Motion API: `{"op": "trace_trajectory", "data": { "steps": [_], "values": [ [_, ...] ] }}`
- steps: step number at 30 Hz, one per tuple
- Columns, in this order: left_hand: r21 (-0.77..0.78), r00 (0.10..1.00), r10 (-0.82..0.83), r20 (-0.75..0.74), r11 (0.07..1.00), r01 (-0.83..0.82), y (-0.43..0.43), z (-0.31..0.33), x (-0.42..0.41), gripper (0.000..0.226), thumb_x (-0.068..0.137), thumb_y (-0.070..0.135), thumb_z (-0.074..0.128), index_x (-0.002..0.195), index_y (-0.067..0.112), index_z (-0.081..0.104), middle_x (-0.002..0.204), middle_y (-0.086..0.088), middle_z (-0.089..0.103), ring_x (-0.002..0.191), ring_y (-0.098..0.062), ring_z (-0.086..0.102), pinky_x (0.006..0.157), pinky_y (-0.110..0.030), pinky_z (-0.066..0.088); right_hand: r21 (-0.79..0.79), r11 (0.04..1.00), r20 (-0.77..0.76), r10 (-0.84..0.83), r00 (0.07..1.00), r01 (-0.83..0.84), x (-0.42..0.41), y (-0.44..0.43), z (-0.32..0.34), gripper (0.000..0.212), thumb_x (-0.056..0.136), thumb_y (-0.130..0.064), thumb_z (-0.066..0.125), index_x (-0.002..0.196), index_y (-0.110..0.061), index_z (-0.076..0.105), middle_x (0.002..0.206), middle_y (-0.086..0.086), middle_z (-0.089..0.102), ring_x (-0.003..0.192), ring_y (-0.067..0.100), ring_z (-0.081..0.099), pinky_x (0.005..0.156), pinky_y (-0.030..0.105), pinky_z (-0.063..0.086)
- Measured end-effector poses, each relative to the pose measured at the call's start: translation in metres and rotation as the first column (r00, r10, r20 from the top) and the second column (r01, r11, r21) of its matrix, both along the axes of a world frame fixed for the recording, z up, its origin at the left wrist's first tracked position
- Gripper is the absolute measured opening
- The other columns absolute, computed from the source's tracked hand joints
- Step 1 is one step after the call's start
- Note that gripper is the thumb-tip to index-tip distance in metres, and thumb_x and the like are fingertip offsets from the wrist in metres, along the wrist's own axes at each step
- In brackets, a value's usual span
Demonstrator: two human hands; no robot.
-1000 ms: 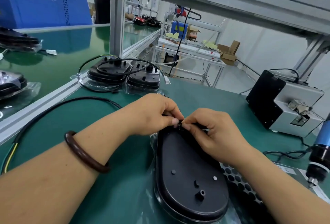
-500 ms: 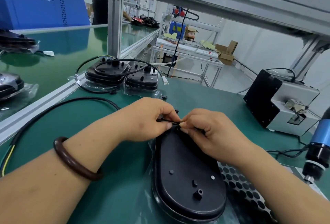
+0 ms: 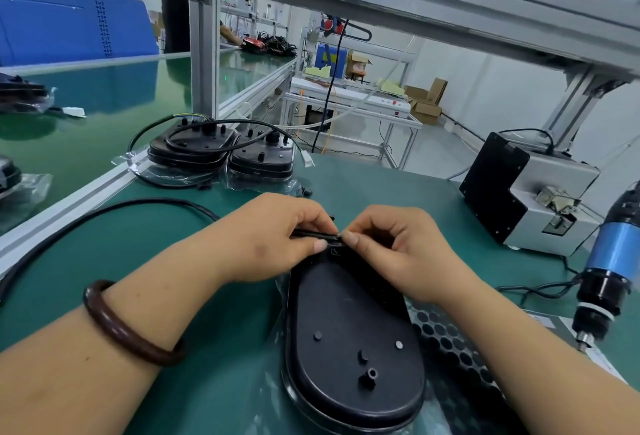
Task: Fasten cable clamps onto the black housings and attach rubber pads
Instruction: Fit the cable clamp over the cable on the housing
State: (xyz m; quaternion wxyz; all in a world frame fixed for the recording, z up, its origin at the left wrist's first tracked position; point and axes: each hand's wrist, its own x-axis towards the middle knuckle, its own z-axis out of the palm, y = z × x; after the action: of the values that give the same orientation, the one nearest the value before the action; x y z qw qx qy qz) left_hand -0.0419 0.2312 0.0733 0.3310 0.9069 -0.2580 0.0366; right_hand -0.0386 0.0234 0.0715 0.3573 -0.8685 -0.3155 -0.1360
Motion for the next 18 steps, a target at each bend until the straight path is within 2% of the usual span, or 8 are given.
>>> {"op": "trace_trajectory", "data": {
  "steps": [2,6,10,14,18],
  "values": [
    [-0.026,1.000,-0.002,-0.018,1.000,0.002,-0.0001,-0.0004,0.0009,0.020,0.089,0.021,0.063,0.103,0.034,0.067,0.094,0.019,0.068,0.089,0.011,0.060,0.083,-0.007,0.045,0.024,1.000,-0.043,-0.009,0.999,0.010,0.0000,0.0002,-0.0013,0.013,0.086,-0.010,0.071,0.076,-0.019,0.071,0.066,-0.009,0.066,0.062,0.000,0.055,0.061,0.013,0.043],
    [-0.064,0.999,0.014,-0.037,0.998,-0.016,-0.0016,-0.0002,0.0034,0.019,0.091,0.017,0.060,0.102,0.031,0.066,0.079,0.023,0.061,0.070,0.017,0.055,0.066,0.002,0.037,0.051,0.998,-0.061,-0.019,0.998,0.022,-0.0002,0.0024,-0.0035,0.013,0.086,-0.010,0.071,0.076,-0.018,0.071,0.068,-0.007,0.068,0.064,0.000,0.056,0.063,0.016,0.045],
    [-0.009,0.998,0.039,-0.044,0.999,-0.040,-0.0036,0.0006,0.0068,0.017,0.093,0.022,0.057,0.101,0.034,0.066,0.085,0.020,0.063,0.077,0.006,0.055,0.071,-0.005,0.038,0.086,0.996,-0.059,-0.028,0.998,0.033,0.0009,0.0056,-0.0067,0.017,0.086,-0.009,0.071,0.073,-0.021,0.069,0.066,-0.008,0.065,0.062,0.001,0.054,0.061,0.016,0.043],
    [0.005,0.999,0.007,-0.034,1.000,-0.007,-0.0040,-0.0021,0.0071,0.017,0.095,0.020,0.055,0.101,0.030,0.067,0.050,0.034,0.052,0.053,0.015,0.048,0.052,-0.002,0.032,0.068,0.997,-0.019,-0.046,0.999,0.047,0.0013,0.0074,-0.0098,0.013,0.085,-0.010,0.072,0.073,-0.015,0.070,0.068,-0.003,0.066,0.064,0.005,0.055,0.062,0.022,0.045],
    [0.013,0.999,-0.008,-0.052,1.000,0.009,-0.0012,-0.0046,0.0092,0.018,0.094,0.018,0.055,0.099,0.032,0.065,0.051,0.038,0.050,0.053,0.014,0.049,0.052,-0.003,0.034,-0.005,0.999,0.086,-0.040,0.995,0.041,0.0003,0.0095,-0.0092,0.011,0.084,-0.011,0.071,0.073,-0.012,0.070,0.068,-0.001,0.064,0.066,0.010,0.056,0.062,0.023,0.045]
  ]
}}
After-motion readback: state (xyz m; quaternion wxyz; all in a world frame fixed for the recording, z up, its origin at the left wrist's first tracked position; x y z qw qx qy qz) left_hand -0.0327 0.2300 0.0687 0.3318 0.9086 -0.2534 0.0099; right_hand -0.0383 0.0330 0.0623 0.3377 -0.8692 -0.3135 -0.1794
